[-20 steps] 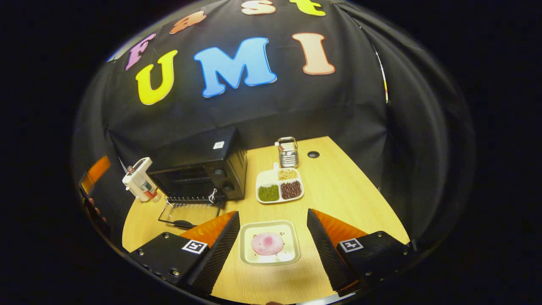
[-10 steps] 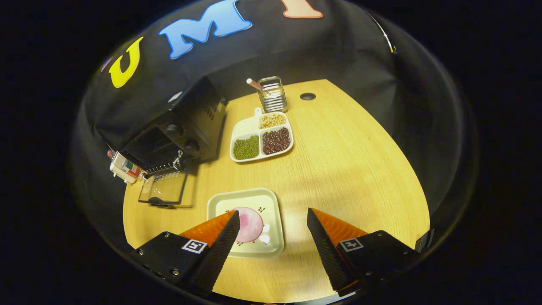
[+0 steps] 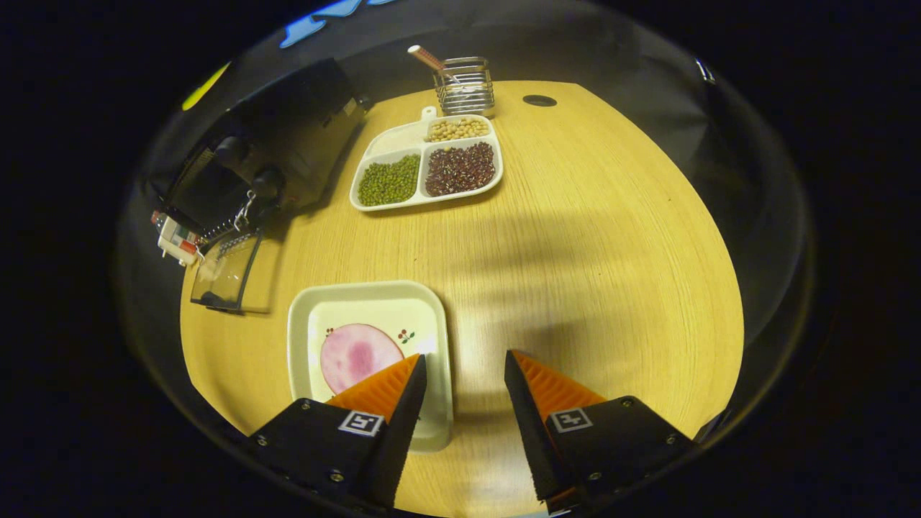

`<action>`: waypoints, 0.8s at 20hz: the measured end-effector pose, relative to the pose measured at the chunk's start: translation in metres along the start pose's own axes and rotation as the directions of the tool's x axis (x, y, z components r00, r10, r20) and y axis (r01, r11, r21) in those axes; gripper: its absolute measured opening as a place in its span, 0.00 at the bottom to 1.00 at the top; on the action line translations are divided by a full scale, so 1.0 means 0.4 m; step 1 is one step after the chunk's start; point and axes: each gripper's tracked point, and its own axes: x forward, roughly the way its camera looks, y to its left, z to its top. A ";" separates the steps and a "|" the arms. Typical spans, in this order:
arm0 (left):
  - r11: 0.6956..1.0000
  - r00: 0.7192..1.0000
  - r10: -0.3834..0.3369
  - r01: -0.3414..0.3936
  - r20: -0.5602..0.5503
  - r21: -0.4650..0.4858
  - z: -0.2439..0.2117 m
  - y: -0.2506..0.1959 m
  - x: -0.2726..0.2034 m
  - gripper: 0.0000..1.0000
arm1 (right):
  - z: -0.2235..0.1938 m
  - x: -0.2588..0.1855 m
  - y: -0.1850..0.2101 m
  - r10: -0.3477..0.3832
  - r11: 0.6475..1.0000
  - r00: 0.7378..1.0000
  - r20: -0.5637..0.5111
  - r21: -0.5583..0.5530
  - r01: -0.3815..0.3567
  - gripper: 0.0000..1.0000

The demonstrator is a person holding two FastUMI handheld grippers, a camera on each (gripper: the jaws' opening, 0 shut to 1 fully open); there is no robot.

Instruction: Open the electric oven with the left hand, put the food in, and close the electric oven.

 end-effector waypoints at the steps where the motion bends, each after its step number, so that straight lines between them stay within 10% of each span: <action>1: 1.000 1.000 0.007 -0.007 -0.002 -0.001 -0.001 0.007 -0.001 1.00 | -0.004 -0.001 0.001 -0.012 1.000 1.000 -0.023 -0.015 0.011 0.67; 3: 1.000 1.000 0.011 -0.011 -0.015 -0.006 -0.015 0.012 -0.002 1.00 | 0.001 -0.009 -0.007 -0.052 0.997 0.998 -0.028 -0.052 0.051 0.65; 6: 1.000 1.000 0.007 -0.008 -0.029 -0.022 -0.024 0.012 0.004 1.00 | -0.003 0.007 0.015 -0.067 0.997 0.995 -0.074 -0.032 0.065 0.17; 9: 1.000 0.999 -0.008 0.007 -0.043 -0.028 -0.041 0.006 0.006 1.00 | 0.011 -0.021 0.038 -0.028 1.000 0.992 -0.125 0.003 0.029 0.03; 16: 1.000 0.999 -0.008 0.007 -0.043 -0.028 -0.040 0.033 0.009 1.00 | -0.057 -0.054 0.089 0.313 0.872 0.944 -0.103 0.424 -0.243 0.03</action>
